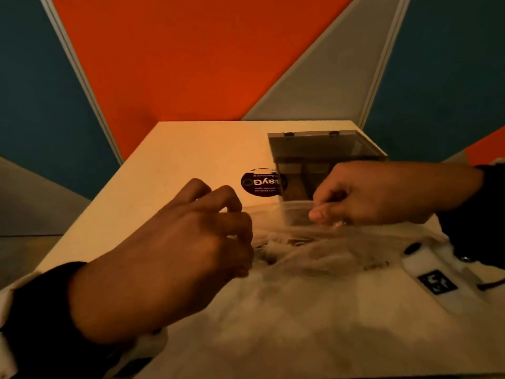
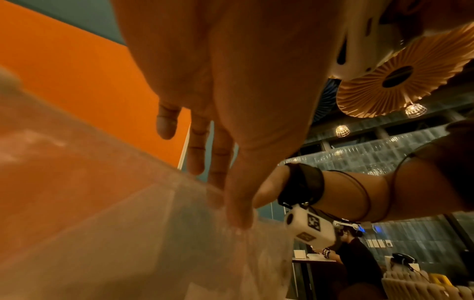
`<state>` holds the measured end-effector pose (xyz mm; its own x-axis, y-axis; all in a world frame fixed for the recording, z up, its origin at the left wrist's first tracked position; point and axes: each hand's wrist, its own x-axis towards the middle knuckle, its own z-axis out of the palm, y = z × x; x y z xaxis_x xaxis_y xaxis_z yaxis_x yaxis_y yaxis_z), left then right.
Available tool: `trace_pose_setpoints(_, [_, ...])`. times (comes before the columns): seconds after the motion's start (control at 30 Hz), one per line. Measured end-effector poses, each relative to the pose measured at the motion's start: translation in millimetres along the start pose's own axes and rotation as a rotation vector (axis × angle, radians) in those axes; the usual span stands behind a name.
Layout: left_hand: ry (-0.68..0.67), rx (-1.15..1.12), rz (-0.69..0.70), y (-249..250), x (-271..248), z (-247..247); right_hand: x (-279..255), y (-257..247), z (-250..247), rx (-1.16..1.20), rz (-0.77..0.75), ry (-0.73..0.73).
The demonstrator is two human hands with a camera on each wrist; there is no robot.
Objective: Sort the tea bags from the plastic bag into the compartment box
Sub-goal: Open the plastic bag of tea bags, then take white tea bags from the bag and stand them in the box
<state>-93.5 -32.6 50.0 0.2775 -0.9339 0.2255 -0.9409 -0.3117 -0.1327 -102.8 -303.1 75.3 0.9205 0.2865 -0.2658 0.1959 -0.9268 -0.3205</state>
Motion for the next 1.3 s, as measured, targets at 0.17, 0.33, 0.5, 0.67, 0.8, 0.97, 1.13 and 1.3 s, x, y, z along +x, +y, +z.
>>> trace_pose_setpoints(0.17, [-0.1,0.028,0.027,12.8,-40.3,-15.6,13.7,-22.6,-14.8,0.014,0.026,0.262])
trace_pose_setpoints(0.33, [-0.102,0.051,0.021,24.5,-69.5,-21.7,42.9,-72.2,-22.8,-0.051,-0.063,0.463])
trace_pose_setpoints(0.5, [-0.298,0.013,-0.125,25.2,-75.1,-16.6,71.3,-108.4,-33.0,-0.015,-0.129,0.57])
trace_pose_setpoints(0.67, [-0.395,-0.039,-0.262,9.7,-68.0,19.0,88.6,-96.9,-2.4,-0.144,-0.042,0.521])
trace_pose_setpoints(0.8, [-0.32,-0.114,-0.415,8.8,-56.0,24.9,81.3,-82.2,33.0,-0.233,0.072,0.452])
trace_pose_setpoints(0.97, [-0.019,-0.074,-0.704,-4.7,-37.7,10.5,47.9,-95.7,43.4,-0.344,0.137,0.618])
trace_pose_setpoints(1.13, [-0.047,-0.043,-0.91,-42.1,-24.3,15.8,31.1,-114.6,65.2,-0.124,0.026,0.324])
trace_pose_setpoints(1.3, [0.048,-0.08,-0.849,-56.4,-7.2,6.1,74.7,-95.4,88.8,-0.072,-0.096,0.037])
